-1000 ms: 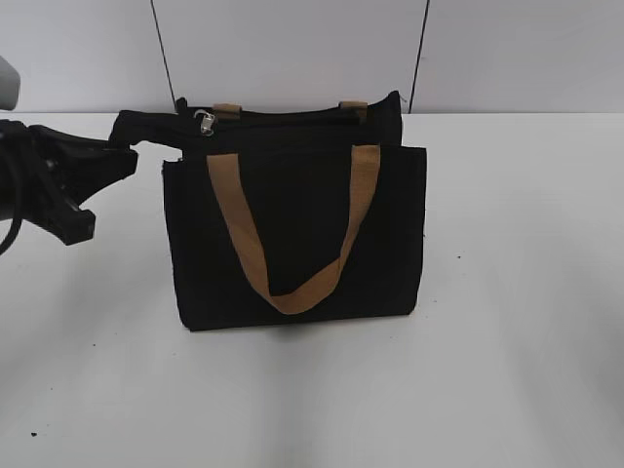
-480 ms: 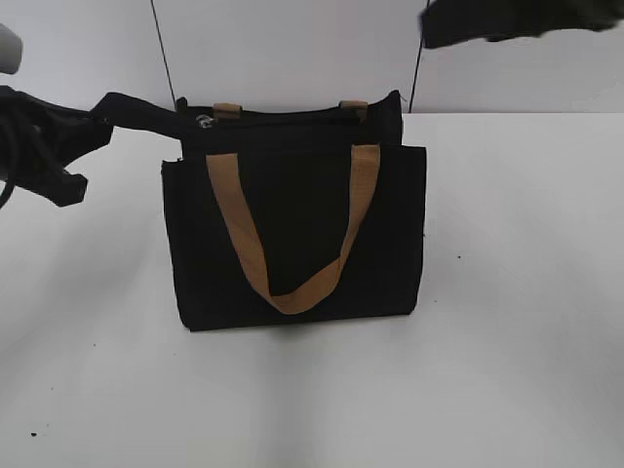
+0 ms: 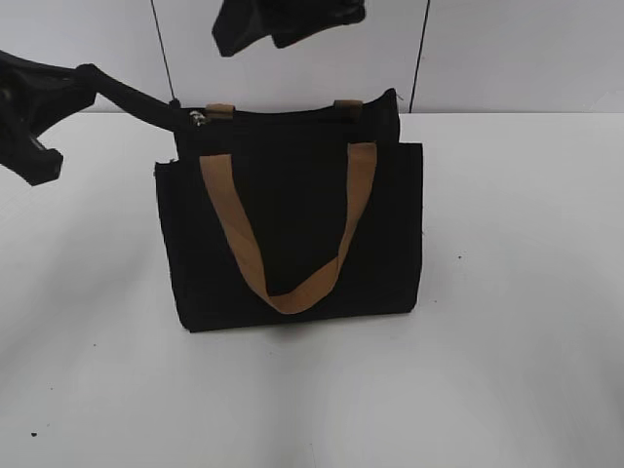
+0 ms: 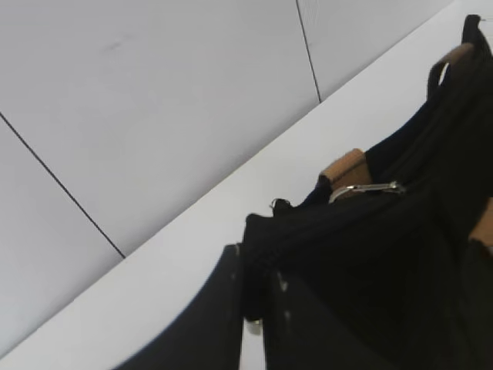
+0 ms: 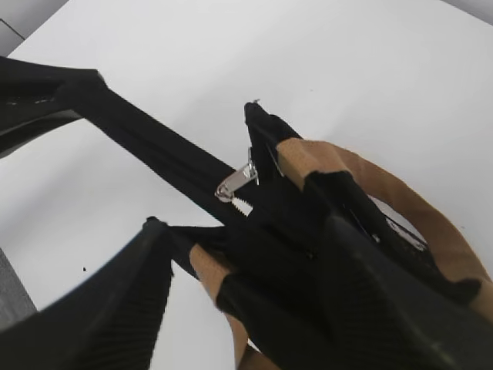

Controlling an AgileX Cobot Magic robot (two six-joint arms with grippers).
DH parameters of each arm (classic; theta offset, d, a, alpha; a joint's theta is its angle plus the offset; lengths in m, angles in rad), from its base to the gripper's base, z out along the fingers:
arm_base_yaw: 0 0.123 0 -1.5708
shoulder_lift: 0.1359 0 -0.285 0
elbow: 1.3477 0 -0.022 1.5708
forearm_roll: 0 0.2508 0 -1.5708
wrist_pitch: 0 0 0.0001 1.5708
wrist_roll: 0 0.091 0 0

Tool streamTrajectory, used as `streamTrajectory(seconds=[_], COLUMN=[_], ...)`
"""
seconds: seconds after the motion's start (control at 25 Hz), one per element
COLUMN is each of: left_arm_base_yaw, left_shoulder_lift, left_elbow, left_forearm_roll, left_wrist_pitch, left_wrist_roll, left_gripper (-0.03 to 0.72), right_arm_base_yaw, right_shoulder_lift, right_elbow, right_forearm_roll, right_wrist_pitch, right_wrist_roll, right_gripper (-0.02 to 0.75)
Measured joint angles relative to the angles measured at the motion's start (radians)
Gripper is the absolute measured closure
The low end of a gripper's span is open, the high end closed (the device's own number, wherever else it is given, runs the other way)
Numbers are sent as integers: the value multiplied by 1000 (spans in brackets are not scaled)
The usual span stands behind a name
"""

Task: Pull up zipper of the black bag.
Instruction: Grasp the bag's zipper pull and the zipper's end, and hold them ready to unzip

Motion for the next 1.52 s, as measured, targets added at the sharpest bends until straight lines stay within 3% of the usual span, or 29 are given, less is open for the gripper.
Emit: streamTrajectory(seconds=[0.32, 0.64, 0.88, 1.52], left_arm_base_yaw=[-1, -44, -92, -99], left_shoulder_lift=[-63, -64, -71, -71], left_elbow=[0, 0, -2, -3], left_forearm_roll=[64, 104, 116, 156], left_wrist_pitch=[-8, -11, 34, 44], left_wrist_roll=[3, 3, 3, 3], left_gripper=[655, 656, 656, 656], right_arm_base_yaw=[11, 11, 11, 12], right_shoulder_lift=[174, 239, 286, 371], right_elbow=[-199, -208, -210, -246], right_forearm_roll=[4, 129, 158, 209], right_wrist_pitch=[90, 105, 91, 9], right_wrist_roll=[0, -69, -80, -61], right_gripper=[307, 307, 311, 422])
